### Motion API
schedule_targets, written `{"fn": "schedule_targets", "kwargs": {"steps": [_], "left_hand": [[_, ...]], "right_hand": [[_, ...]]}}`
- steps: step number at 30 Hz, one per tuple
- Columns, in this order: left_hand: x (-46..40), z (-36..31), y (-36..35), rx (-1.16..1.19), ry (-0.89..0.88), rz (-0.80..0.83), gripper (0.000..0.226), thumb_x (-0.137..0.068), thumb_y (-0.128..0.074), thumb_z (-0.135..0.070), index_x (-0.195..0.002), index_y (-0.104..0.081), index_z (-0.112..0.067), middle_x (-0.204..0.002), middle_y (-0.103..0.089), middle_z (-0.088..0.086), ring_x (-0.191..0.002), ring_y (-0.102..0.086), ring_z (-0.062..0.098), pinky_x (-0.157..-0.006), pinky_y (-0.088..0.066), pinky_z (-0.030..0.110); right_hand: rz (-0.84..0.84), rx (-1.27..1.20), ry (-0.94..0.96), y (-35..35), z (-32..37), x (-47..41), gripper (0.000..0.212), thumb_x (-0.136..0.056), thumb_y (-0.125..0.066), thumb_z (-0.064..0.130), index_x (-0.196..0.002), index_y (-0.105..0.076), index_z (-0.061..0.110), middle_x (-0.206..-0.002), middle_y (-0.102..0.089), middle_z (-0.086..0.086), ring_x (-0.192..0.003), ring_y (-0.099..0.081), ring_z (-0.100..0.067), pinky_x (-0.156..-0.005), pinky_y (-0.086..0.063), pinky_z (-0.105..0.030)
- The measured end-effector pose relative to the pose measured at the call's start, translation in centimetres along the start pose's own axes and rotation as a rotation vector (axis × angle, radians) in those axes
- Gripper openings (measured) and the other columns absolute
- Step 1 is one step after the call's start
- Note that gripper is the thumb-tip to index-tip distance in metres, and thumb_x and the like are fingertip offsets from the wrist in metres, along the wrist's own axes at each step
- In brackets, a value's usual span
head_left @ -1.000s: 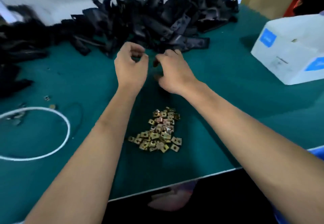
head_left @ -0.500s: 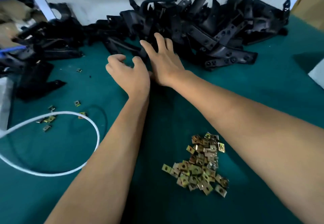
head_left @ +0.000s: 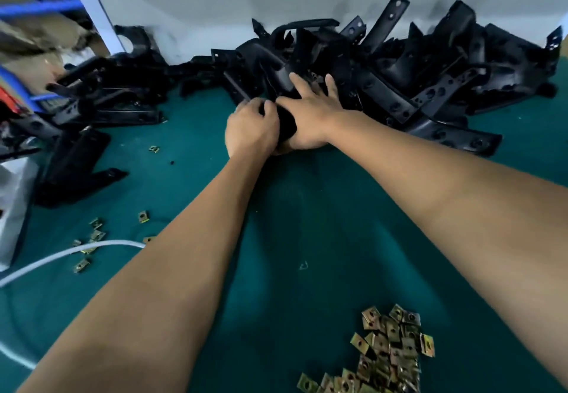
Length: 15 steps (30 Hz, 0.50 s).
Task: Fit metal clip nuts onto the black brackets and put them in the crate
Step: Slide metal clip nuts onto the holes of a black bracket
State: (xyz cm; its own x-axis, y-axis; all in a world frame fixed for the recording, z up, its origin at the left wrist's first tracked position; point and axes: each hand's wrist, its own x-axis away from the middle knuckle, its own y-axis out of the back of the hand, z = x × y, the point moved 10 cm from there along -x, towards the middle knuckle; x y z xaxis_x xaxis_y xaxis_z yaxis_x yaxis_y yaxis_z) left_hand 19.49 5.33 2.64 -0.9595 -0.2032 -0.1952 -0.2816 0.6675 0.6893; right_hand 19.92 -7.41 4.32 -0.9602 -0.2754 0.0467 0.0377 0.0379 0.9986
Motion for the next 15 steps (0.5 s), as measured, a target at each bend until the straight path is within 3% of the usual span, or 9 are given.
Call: {"fn": "schedule_targets", "kwargs": {"steps": [2,5,8,10,12,15], "left_hand": [[0.4,-0.3,0.4,0.075,-0.045,-0.018,0.037,-0.099,-0.041,-0.039,-0.115,-0.072,-0.026,-0.118,-0.071,0.003,-0.109,-0.062,0.026,-0.084,-0.047,0.035],[1.1,-0.9,0.6,0.107,-0.101,-0.024,0.034,-0.098,-0.043,-0.037,-0.112,-0.073,-0.031,-0.105,-0.074,0.000,-0.098,-0.063,0.022,-0.076,-0.040,0.030],[2.6,-2.5,0.2,0.084,-0.194,0.005,0.033,-0.098,-0.043,-0.035,-0.108,-0.074,-0.032,-0.089,-0.069,-0.005,-0.090,-0.062,0.022,-0.074,-0.040,0.029],[4.1,-3.5,-0.1,0.088,-0.248,0.027,0.032,-0.099,-0.043,-0.034,-0.107,-0.074,-0.032,-0.086,-0.066,-0.009,-0.089,-0.062,0.021,-0.074,-0.041,0.029],[5.5,-4.3,-0.5,0.120,-0.283,0.052,0.033,-0.100,-0.043,-0.034,-0.108,-0.074,-0.030,-0.092,-0.072,-0.007,-0.093,-0.064,0.022,-0.079,-0.048,0.033],[7.9,-5.3,-1.5,0.150,-0.316,0.129,0.034,-0.102,-0.042,-0.038,-0.113,-0.073,-0.031,-0.103,-0.075,-0.006,-0.101,-0.065,0.020,-0.090,-0.052,0.037]], "right_hand": [[-0.013,-0.029,0.036,0.0,-0.4,0.5,0.105,-0.062,-0.066,0.088,-0.150,-0.032,0.041,-0.173,0.008,-0.002,-0.157,-0.019,-0.031,-0.122,0.018,-0.056],[0.015,-0.103,0.061,-0.3,-1.4,2.0,0.098,-0.067,-0.068,0.081,-0.146,-0.035,0.035,-0.173,0.003,0.003,-0.157,-0.021,-0.017,-0.122,0.020,-0.052],[-0.005,-0.178,0.072,-0.7,-2.5,4.5,0.087,-0.072,-0.073,0.073,-0.140,-0.038,0.031,-0.173,-0.002,0.001,-0.157,-0.017,-0.015,-0.127,0.009,-0.050],[-0.015,-0.267,0.083,-0.8,-2.9,6.4,0.080,-0.074,-0.080,0.064,-0.135,-0.040,0.030,-0.173,0.001,0.003,-0.155,-0.025,-0.020,-0.127,-0.015,-0.045],[-0.014,-0.357,0.069,-0.9,-3.6,8.2,0.075,-0.073,-0.086,0.054,-0.130,-0.042,0.032,-0.172,0.004,0.010,-0.148,-0.036,-0.025,-0.114,-0.036,-0.040],[-0.012,-0.396,0.046,-0.8,-5.0,10.6,0.074,-0.068,-0.091,0.048,-0.124,-0.045,0.034,-0.172,0.001,0.008,-0.154,-0.026,-0.021,-0.115,-0.033,-0.033]]}}
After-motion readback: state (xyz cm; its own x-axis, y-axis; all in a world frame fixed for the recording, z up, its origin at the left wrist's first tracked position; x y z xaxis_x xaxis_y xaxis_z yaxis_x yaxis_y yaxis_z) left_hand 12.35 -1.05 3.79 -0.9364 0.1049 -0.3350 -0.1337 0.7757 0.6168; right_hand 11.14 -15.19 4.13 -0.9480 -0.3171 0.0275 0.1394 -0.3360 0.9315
